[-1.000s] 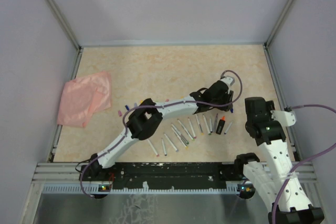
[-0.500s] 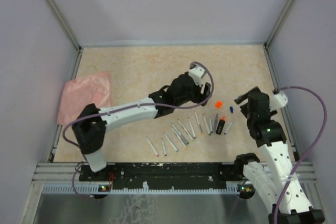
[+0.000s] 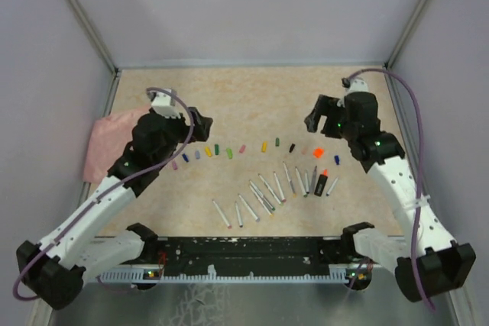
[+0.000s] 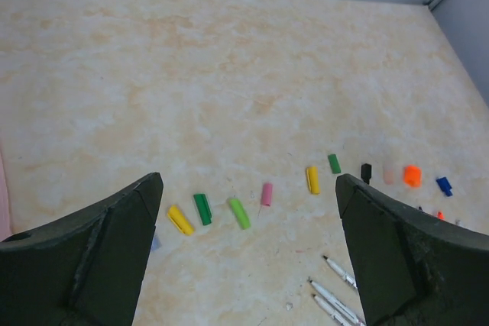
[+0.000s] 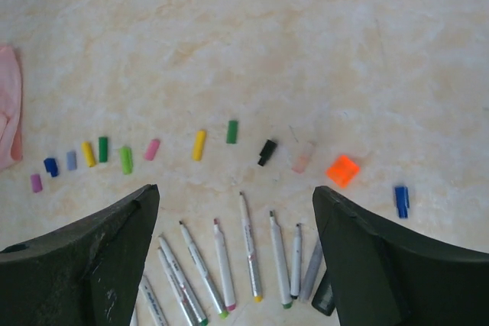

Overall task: Open the pen caps
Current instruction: Reset both arms

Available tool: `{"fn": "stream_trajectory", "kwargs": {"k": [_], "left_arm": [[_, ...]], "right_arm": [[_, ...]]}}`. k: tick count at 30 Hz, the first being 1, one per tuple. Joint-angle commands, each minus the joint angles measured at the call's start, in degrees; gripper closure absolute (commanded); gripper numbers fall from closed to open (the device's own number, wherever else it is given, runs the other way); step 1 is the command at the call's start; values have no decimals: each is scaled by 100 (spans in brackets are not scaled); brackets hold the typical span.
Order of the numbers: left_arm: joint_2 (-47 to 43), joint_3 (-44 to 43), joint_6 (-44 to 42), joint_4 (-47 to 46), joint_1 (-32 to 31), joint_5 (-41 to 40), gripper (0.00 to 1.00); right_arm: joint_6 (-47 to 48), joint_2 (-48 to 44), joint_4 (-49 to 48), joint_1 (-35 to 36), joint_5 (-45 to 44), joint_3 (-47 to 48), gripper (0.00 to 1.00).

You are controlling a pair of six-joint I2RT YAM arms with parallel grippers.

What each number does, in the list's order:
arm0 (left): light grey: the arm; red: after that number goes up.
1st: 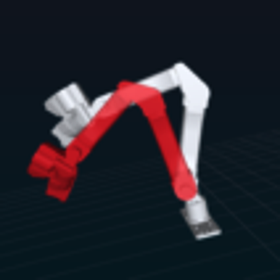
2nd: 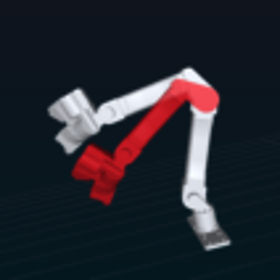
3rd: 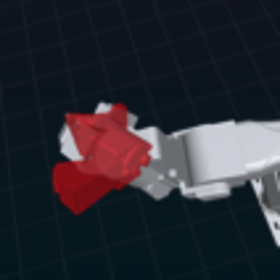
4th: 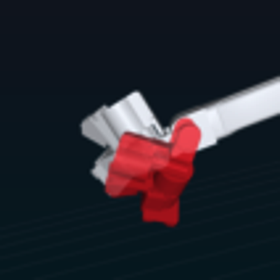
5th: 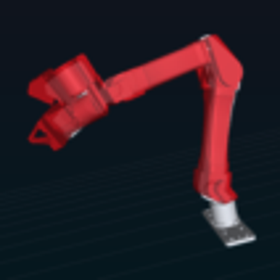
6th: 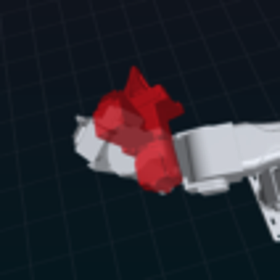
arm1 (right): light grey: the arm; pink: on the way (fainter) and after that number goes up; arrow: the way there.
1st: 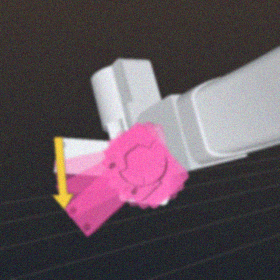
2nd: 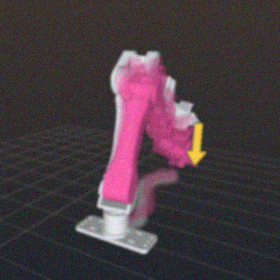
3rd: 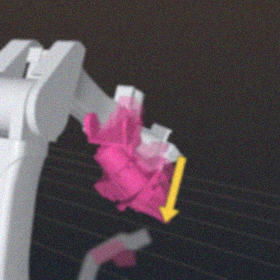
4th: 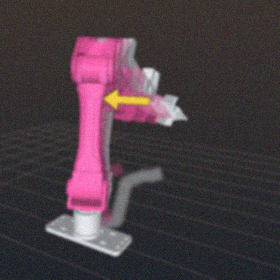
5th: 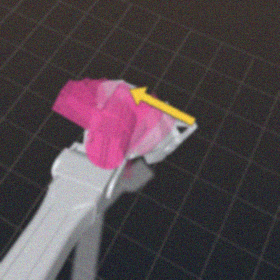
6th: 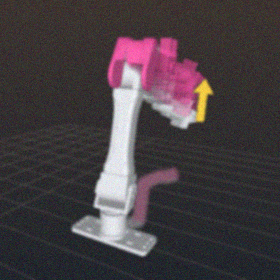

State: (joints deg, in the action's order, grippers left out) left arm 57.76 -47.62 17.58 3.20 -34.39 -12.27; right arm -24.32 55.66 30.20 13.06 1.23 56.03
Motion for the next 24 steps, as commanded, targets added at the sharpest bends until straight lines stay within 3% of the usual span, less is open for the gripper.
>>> {"fn": "stream_trajectory", "kwargs": {"k": [1, 4, 8, 13, 24], "left_arm": [[-658, -234, 228, 681, 501, 693, 1], [-552, -990, 150, 1228, 741, 1090, 1], [-167, -2227, 25, 2011, 771, 1384, 1], [148, -3287, -20, 2632, 774, 1543, 1], [355, -3570, 230, 2585, 771, 1668, 1]], "right_arm": [[1036, 736, 325, 755, -254, 1262, 18], [1262, 1179, 488, 1247, -880, 1908, 18], [1249, 1408, 453, 1324, -847, 2502, 18], [822, 1448, 481, 1576, -1474, 3009, 18], [557, 1027, 578, 1577, -2122, 3133, 17]]}}
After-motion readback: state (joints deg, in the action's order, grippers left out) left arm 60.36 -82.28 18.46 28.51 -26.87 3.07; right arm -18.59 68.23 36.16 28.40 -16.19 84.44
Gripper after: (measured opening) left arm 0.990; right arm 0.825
